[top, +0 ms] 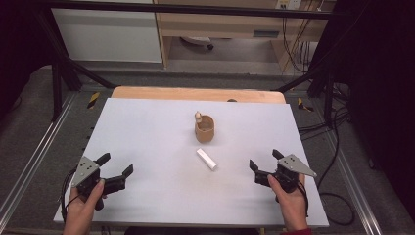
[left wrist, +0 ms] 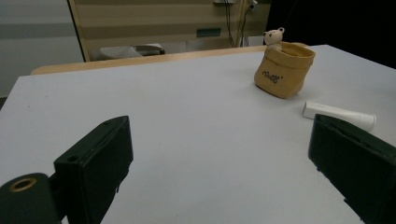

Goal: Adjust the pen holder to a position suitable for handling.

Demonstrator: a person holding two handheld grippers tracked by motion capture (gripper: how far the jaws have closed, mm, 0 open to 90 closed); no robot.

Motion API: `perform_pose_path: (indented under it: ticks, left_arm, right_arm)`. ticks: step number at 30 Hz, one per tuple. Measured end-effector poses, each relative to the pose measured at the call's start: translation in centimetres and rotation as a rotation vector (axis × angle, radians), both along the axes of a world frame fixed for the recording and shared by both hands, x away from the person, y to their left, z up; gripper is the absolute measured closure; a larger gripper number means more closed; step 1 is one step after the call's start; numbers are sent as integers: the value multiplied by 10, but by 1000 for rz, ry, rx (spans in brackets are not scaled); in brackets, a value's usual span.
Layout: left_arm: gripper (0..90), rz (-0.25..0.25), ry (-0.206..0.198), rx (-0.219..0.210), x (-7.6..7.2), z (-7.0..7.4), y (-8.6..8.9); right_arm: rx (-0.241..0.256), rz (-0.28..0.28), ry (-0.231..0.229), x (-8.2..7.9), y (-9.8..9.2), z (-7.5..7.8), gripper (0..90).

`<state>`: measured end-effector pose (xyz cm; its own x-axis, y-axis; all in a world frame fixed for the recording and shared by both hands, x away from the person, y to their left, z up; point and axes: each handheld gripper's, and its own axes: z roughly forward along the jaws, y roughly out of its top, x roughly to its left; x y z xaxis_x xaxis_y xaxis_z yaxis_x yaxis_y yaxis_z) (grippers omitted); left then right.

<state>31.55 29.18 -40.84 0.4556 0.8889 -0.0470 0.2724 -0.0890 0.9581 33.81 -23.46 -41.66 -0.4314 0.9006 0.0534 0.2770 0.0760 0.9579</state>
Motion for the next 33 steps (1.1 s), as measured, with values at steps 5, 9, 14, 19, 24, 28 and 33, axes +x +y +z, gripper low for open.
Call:
perform_pose_path:
  ticks: [5, 9, 14, 19, 24, 28, 33]
  left_arm:
    - [68, -5, 1, 9, -1, 0, -1]
    - [68, 3, 2, 13, -1, 1, 1]
    - [68, 0, 1, 20, -2, 0, 0]
    - [68, 1, 11, 2, 0, 0, 0]
    - [69, 17, 9, 32, 0, 0, -3]
    - [68, 3, 12, 25, -1, 0, -5]
    - [68, -7, 24, 24, 0, -2, -6]
  right_arm:
    - [-29, -23, 17, -4, 1, 5, 46]
    - [-42, -79, 16, -9, -4, 9, 31]
    - [-24, -152, 53, -6, -6, 11, 34]
    - [-37, -165, 77, -4, -5, 11, 66]
    - [-106, -134, 110, -3, 7, 24, 60]
    - [-123, -85, 118, -5, 19, 30, 62]
    - [-170, -20, 123, -2, 40, 35, 59]
